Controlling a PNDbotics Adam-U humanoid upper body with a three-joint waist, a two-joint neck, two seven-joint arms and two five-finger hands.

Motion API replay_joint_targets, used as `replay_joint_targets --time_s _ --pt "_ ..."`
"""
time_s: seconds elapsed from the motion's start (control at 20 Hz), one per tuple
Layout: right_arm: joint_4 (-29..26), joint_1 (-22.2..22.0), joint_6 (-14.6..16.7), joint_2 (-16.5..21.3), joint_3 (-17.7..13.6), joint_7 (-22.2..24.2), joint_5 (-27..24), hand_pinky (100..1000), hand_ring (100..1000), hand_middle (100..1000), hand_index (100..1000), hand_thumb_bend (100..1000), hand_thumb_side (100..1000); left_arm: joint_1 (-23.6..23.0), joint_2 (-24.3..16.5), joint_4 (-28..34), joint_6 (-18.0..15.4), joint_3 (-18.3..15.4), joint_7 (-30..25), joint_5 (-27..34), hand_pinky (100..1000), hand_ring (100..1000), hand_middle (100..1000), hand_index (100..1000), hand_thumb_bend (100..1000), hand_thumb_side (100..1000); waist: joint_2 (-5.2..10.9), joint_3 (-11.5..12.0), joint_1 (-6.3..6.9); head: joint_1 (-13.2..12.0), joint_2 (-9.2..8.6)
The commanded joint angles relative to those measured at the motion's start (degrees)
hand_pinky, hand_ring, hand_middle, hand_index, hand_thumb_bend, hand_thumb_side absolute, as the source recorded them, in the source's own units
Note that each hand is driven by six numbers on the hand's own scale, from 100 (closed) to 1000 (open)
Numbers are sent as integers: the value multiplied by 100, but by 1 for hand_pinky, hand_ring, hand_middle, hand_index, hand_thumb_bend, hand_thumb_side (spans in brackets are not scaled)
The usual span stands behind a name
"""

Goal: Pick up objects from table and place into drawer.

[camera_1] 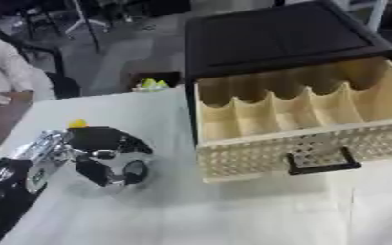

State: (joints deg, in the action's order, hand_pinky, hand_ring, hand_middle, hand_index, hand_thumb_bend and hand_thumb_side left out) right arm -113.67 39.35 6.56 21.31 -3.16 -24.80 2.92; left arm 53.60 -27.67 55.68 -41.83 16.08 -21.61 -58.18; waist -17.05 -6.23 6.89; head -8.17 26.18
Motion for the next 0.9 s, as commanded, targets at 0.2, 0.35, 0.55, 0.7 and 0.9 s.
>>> replay_joint_targets --time_s 0.2,0.35,0.55,0.7,0.9 --pt "-92 105 -9 59 -25 -19 -13 272 472 449 632 868 987 70 -139 64 -1013 -17 -1003 -79 741 873 878 1000 238 1000 72 8 -51 -6 -4" --pt "-92 112 -7 63 -23 -16 -13 270 471 448 630 866 982 71 -150 54 -1013 -62 -915 -139 733 866 868 1000 221 1000 52 0 -55 -13 -24" --pt "-92 127 -1 69 -16 -5 -20 266 470 446 627 868 987 65 -161 -20 -1013 -130 -748 -289 722 855 853 1000 171 1000 27 3 -64 -16 -47" --pt "-92 135 2 69 -18 0 -21 265 469 445 625 868 987 65 -155 -64 -1013 -139 -615 -405 715 846 843 1000 146 1000 10 -3 -68 -24 -66" --pt "-92 147 6 77 -19 4 -19 263 469 443 623 868 987 71 -152 -109 -1013 -136 -465 -546 707 835 834 1000 128 1000 -14 -12 -76 -37 -77"
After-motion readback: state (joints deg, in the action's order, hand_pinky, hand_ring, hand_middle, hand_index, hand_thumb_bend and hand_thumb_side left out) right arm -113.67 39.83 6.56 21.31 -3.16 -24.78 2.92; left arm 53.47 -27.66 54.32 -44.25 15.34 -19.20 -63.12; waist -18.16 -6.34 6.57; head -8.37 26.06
